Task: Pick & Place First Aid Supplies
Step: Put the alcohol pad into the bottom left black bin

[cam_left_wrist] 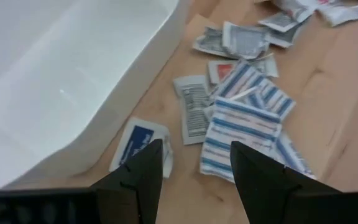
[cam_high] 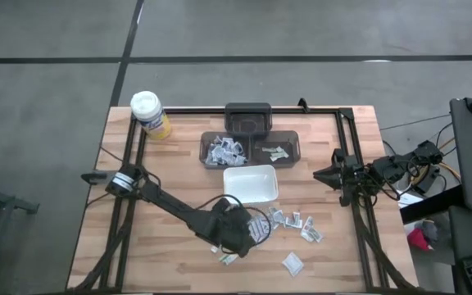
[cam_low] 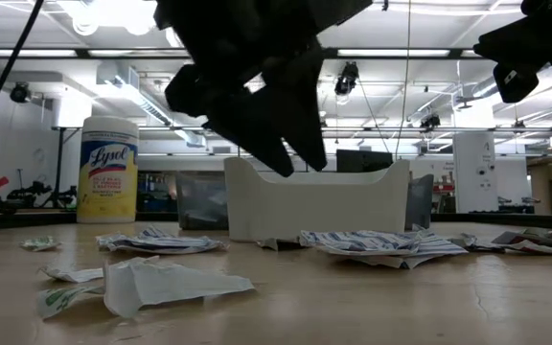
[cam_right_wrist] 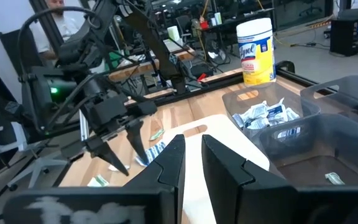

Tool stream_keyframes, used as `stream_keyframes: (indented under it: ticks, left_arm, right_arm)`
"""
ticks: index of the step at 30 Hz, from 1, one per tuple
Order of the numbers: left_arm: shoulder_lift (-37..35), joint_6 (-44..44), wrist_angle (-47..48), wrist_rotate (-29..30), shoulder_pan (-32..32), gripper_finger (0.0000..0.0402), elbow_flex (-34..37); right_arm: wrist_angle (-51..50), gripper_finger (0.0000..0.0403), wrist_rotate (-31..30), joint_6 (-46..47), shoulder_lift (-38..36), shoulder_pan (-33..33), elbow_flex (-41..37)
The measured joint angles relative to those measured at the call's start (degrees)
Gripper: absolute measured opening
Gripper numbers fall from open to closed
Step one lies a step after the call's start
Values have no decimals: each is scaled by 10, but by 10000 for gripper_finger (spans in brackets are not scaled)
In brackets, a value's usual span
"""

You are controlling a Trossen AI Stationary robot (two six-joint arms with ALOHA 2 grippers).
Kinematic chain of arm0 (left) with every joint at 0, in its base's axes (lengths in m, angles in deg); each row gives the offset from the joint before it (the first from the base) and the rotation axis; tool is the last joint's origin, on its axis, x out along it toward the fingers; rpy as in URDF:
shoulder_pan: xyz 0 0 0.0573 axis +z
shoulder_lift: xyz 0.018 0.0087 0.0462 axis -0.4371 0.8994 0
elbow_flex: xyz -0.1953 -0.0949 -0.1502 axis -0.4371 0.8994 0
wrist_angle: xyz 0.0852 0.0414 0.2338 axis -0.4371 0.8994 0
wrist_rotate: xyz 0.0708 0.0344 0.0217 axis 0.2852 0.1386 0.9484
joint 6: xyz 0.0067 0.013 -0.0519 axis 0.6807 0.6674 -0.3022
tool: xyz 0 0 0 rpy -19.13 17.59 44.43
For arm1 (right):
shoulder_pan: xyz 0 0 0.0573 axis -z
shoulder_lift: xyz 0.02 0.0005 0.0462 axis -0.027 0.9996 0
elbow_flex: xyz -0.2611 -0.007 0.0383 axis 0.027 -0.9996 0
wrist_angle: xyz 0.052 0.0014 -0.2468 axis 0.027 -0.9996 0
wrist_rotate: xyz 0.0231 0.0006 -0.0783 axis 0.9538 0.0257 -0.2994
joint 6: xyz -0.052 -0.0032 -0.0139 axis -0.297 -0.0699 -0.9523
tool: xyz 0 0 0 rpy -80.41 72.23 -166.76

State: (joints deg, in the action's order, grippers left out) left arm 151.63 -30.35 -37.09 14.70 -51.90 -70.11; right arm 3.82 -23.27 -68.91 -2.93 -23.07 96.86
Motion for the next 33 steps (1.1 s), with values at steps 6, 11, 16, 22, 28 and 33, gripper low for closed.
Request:
stream_keyframes:
  ticks: [6,11,16,22,28,33]
  left_arm:
    - [0,-19,0,-17,-1,179,17]
    - [0,-20,-2,-17,0,179,17]
    - [5,-33,-8,-17,1,179,17]
    - [31,-85,-10,-16,5,179,17]
    - [33,-140,-9,3,8,179,17]
    - [32,-167,-9,7,11,179,17]
  right_arm:
    - [0,52,0,0,0,0,0]
    - [0,52,0,-1,0,0,0]
    - [0,52,0,-2,0,0,0]
    - [0,52,0,-2,0,0,0]
    - [0,52,0,-1,0,0,0]
    - [0,52,0,-2,0,0,0]
